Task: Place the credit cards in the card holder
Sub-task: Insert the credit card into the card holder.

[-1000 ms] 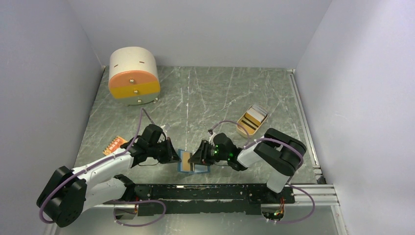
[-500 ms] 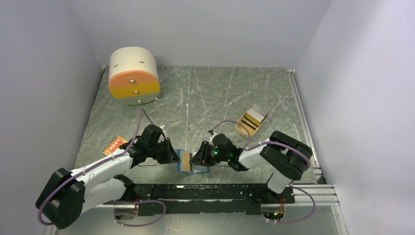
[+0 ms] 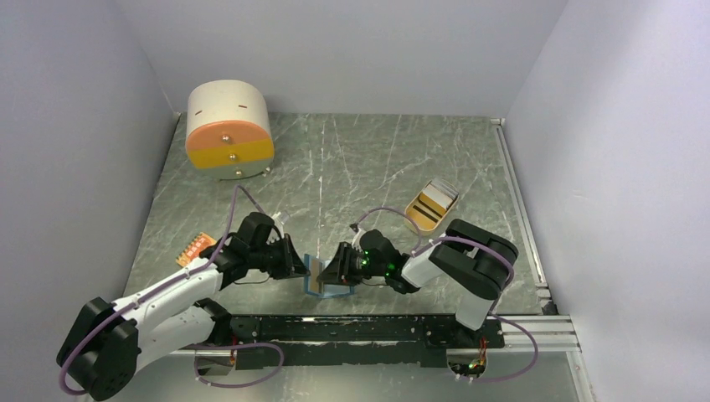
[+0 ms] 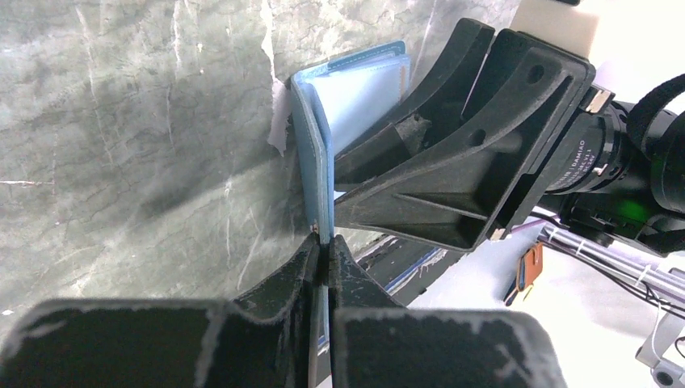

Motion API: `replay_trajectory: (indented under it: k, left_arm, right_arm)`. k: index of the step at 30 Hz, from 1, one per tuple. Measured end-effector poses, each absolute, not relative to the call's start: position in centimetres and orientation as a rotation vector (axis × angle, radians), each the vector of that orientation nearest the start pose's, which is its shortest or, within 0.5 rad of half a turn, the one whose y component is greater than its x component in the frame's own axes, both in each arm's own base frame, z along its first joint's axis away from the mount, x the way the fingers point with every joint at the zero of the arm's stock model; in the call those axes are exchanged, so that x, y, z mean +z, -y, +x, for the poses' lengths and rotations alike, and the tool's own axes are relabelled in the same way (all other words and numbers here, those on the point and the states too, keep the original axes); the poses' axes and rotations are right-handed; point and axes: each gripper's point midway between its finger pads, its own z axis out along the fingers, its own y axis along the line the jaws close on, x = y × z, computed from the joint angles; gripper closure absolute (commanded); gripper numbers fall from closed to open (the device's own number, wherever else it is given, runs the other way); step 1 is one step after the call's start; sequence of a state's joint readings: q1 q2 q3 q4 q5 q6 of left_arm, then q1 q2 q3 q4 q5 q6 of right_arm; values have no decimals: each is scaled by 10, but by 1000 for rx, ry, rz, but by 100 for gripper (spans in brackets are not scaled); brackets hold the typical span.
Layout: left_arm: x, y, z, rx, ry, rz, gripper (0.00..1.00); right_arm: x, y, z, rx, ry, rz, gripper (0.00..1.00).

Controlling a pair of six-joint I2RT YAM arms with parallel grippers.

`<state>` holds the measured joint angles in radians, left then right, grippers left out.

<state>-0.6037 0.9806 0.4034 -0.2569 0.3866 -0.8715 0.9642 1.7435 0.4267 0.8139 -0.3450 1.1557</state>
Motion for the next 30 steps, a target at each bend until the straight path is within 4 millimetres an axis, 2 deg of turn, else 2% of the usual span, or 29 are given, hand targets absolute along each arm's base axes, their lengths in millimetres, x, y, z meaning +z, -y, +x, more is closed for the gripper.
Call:
replay_trajectory:
  k: [8,15,24,30]
  left_arm:
    - [63,214,145,-1036,-2662,-132,91]
    - [61,210,148,-979,-2680,-132,91]
    - [66,210,151,-966,-2683,-123,91]
    - [80,218,155,-1019,-2655,-93,91]
  right_arm:
    - [31,-362,139,1411,-2524,-76,58]
    - [34,-351,141,1291,-2550,-136,56]
    - [35,-338,146,1156,-2566,-179,76]
    - [34,-334,154,1085,-2544,-201,79]
